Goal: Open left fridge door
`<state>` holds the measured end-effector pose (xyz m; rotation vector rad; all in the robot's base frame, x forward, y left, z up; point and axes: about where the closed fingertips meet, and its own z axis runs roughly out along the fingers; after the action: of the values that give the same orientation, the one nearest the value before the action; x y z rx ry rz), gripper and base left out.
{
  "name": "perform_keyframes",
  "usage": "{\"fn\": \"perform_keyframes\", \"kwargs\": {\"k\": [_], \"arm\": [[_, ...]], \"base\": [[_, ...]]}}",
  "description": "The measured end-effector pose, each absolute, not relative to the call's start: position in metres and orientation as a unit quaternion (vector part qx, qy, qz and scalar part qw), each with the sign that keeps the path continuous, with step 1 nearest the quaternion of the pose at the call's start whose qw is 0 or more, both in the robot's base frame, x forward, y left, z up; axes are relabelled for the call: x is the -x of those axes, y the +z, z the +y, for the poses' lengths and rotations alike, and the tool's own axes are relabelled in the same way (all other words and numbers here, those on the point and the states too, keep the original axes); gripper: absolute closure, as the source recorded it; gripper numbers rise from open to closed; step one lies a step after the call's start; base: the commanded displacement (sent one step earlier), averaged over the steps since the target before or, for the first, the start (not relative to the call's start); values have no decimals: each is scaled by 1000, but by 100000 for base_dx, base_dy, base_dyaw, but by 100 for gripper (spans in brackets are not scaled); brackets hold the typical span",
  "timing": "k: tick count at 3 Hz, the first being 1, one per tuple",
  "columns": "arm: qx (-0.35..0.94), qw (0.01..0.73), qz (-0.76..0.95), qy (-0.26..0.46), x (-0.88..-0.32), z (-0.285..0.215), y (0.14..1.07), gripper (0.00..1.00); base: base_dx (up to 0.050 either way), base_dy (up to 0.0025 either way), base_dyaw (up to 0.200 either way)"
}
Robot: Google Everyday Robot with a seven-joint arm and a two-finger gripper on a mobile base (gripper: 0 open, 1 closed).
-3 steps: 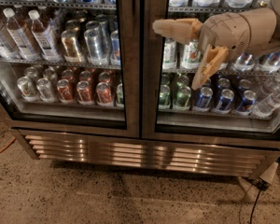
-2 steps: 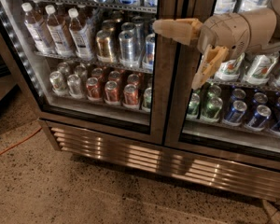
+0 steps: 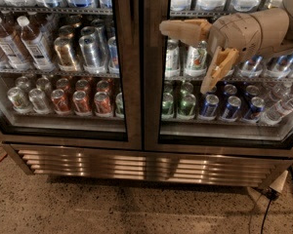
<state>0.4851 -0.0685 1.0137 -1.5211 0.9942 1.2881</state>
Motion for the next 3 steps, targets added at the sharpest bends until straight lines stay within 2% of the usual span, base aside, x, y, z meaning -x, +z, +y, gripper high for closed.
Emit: {"fn": "perform_keyframes", "kwargs": {"k": [2, 3], "arm": [[576, 479, 415, 516, -485, -66, 1018, 0], [551, 530, 412, 496, -462, -65, 1023, 0]], "base": [[0, 0, 0], [0, 0, 0]]}}
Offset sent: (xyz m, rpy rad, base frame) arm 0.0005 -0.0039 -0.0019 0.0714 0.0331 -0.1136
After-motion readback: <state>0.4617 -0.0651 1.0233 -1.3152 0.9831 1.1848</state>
